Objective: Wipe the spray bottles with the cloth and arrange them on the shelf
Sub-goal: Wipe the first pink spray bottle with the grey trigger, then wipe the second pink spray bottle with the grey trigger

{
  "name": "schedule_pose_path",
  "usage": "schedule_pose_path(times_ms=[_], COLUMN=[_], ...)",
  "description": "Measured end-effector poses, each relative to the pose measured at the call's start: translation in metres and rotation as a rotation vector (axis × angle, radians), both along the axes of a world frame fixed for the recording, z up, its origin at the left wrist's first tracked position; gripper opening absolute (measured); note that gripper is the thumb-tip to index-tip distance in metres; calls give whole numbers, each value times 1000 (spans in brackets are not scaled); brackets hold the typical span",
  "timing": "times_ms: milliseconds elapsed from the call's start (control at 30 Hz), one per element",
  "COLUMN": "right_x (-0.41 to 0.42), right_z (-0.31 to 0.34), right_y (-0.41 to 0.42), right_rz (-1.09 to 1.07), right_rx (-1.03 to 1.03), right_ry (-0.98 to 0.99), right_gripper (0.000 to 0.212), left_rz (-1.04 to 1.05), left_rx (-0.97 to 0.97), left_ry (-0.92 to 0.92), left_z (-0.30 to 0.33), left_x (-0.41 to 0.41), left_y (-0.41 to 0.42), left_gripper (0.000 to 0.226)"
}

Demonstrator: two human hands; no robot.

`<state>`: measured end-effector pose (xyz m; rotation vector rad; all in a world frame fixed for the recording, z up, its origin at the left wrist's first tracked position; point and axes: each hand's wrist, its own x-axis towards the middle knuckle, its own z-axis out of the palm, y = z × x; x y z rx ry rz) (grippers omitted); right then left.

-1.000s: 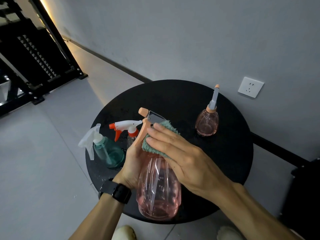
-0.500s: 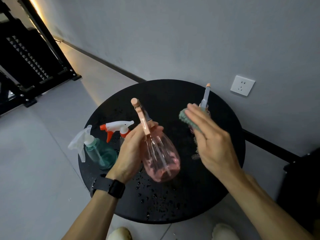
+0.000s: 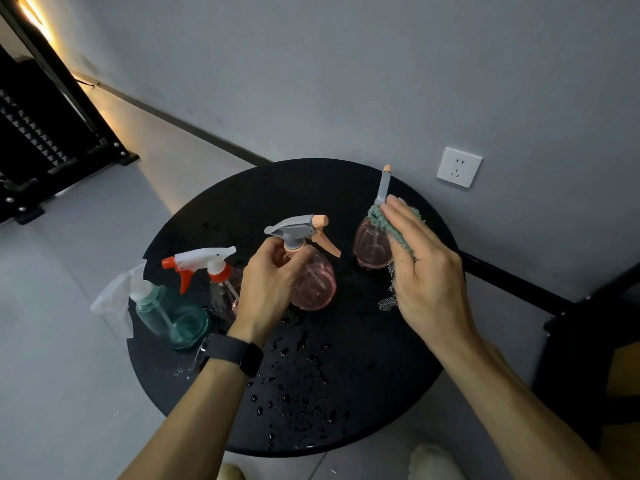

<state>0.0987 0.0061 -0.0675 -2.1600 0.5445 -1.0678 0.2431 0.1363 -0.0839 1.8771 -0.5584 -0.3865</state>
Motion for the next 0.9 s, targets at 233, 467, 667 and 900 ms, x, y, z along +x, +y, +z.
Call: schedule_pose_path(times_ms=[233,467,667,900], right_x=[-1,2,3,4], right_z=[-3,-3,-4,-4], right_y=[-1,3,2,2], right_rz=[16,47,37,45], right_rx=[17,33,36,35], right_ry=[18,28,29,40], right_gripper=[43,41,41,42], left_rz=[112,141,163,134], left_rx=[101,134,140,145], left_ry=[-34,-47,-39,-22], left_z=[-15,-22,-25,-19], left_x=[13,16,18,13], left_y=[-8,-10,-9,1], left_gripper=[36,33,36,44])
